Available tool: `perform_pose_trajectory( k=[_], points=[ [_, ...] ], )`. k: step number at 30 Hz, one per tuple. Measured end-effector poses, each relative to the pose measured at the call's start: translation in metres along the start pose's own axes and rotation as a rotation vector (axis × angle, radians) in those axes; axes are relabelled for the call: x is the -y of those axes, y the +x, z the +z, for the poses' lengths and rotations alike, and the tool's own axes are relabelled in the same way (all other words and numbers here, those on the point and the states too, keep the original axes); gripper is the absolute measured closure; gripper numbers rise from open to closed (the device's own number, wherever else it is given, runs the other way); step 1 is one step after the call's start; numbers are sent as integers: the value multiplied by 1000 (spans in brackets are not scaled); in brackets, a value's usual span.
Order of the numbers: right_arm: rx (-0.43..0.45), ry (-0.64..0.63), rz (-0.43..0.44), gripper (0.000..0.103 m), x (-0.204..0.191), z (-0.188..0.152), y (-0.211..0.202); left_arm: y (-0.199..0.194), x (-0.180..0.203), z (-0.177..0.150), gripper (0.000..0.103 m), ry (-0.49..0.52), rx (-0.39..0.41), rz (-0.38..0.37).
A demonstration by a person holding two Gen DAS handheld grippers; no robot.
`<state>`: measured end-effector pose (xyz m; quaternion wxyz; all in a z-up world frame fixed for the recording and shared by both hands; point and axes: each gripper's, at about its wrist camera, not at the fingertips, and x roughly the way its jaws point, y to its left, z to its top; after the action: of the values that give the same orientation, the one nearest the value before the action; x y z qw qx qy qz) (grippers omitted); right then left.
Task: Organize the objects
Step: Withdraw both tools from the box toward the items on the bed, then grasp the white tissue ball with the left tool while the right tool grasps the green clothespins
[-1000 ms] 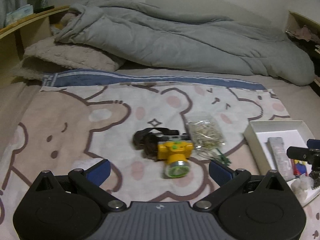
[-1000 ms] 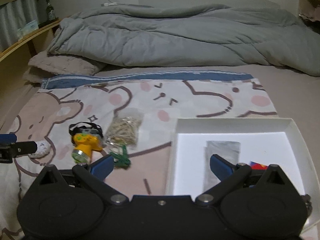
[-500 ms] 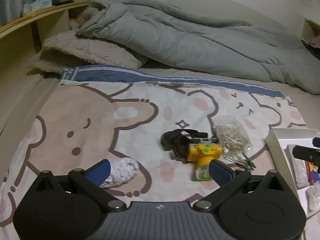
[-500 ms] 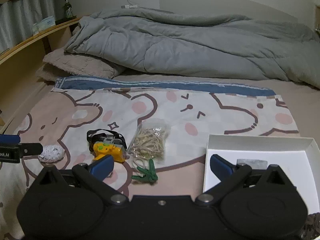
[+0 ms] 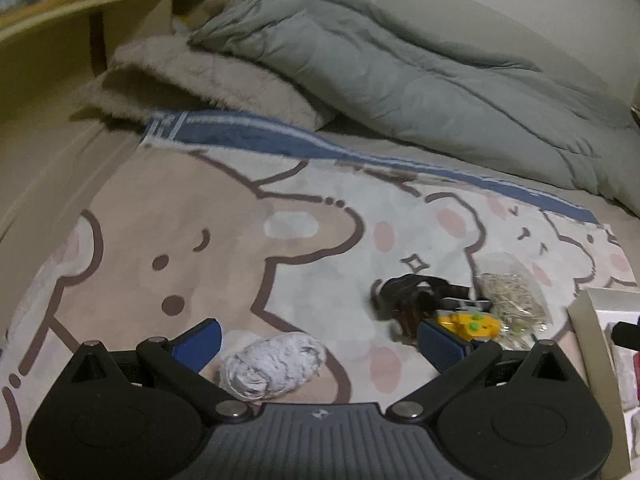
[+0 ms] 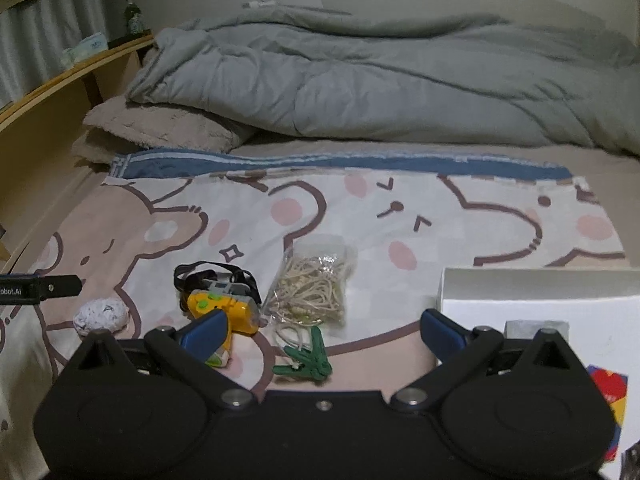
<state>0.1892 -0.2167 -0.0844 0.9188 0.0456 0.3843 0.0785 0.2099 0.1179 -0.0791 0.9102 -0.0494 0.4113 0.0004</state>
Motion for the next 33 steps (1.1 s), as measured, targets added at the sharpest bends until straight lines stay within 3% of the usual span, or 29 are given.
perform_pose_trajectory(
  k=[8,16,20,29,33],
  points=[
    [-45,52,41,16,8,2,25,36,-23,0,1,-50,-43,17],
    [-102,71,69,24,12,-3,41,62,-40,-3,1,-158,-62,-60],
    [-105,65,76,24,11,-3,43,72,-44,-10,1,-204,-138,-111],
    [-107,48,87,24,8,-3,44,63,-37,-19,2,-152,-212,-220],
    [-106,3,91,27,1,-5,48,59,-34,-21,10,-86,-215,-217]
  ],
)
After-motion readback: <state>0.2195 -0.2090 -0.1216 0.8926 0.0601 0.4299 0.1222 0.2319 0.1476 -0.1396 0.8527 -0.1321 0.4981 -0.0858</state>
